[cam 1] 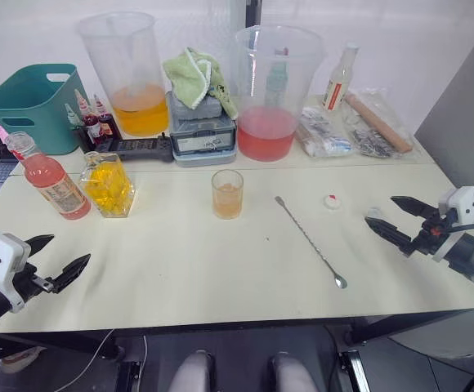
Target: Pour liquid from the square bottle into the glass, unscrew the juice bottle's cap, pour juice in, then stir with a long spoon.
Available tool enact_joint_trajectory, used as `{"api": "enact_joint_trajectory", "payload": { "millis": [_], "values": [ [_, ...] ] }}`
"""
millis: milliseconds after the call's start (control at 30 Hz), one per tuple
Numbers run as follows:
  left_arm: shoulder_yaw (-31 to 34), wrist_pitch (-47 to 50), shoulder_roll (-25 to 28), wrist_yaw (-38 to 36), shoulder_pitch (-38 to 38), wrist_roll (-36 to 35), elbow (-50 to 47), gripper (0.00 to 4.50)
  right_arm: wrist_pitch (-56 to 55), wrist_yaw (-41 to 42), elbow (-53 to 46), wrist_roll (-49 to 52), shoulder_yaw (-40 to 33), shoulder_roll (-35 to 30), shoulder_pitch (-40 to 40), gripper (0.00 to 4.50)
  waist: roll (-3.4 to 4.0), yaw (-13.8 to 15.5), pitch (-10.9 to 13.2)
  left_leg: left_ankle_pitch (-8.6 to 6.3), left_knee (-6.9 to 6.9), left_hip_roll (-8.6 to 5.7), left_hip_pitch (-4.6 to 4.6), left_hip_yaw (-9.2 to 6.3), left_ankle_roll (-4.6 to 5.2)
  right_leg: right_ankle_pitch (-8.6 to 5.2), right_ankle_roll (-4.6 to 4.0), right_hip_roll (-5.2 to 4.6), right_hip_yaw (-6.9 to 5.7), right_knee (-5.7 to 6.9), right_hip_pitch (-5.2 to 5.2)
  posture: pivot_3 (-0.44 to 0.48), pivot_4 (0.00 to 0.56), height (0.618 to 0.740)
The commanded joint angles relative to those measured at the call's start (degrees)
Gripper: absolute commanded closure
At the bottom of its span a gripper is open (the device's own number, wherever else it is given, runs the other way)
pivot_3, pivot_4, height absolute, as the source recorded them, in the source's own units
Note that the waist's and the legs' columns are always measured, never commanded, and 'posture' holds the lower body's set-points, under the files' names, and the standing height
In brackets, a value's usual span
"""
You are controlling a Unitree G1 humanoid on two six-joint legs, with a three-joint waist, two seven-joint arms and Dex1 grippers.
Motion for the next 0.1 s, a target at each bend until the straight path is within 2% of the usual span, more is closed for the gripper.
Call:
{"api": "enact_joint_trajectory", "payload": {
  "millis": [33,100],
  "values": [
    [1.76,-1.54,-0.21,0.51,0.13,0.06,-0.27,0.0,-2.38,-0.74,-0.22,0.93,-1.65,-0.18,0.33,0.01,0.0,-0.01,0.0,0.0,0.0,0.01,0.0,0.0,0.0,0.0,0.0,0.01,0.0,0.0,0.0,0.0,0.15,0.74],
    [1.63,-1.25,0.09,-0.51,0.38,-0.44,-0.37,0.0,-2.89,-0.95,-0.2,0.91,-1.52,-0.17,0.56,0.01,0.0,0.0,0.0,0.0,0.0,0.01,0.01,0.0,0.0,0.0,0.0,0.01,0.0,0.01,0.0,0.0,0.15,0.74]
  ]
}}
